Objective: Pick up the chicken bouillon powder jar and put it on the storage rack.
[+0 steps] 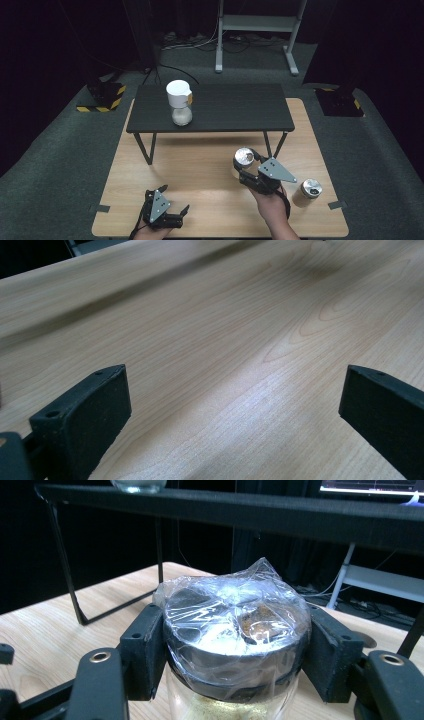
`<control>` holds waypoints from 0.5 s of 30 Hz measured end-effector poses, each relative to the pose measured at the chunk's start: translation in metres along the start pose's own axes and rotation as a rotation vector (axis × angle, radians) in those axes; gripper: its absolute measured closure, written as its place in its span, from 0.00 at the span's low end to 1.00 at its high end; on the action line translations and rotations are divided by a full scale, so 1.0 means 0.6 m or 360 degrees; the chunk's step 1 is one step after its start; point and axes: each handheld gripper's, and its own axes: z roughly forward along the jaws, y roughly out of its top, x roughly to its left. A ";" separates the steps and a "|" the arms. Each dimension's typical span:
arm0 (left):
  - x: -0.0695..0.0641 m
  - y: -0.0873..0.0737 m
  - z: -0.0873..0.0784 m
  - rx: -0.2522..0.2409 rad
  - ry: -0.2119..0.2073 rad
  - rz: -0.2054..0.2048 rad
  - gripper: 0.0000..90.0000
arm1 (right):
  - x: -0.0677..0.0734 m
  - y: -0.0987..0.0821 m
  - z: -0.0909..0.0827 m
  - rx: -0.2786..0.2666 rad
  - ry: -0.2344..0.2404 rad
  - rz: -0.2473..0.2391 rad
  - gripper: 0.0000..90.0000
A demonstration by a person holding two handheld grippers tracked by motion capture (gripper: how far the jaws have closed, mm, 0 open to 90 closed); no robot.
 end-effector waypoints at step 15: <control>-0.001 0.000 0.000 -0.0001 0.0002 0.0008 0.01 | 0.004 0.048 -0.012 -0.0093 0.0048 -0.0006 0.38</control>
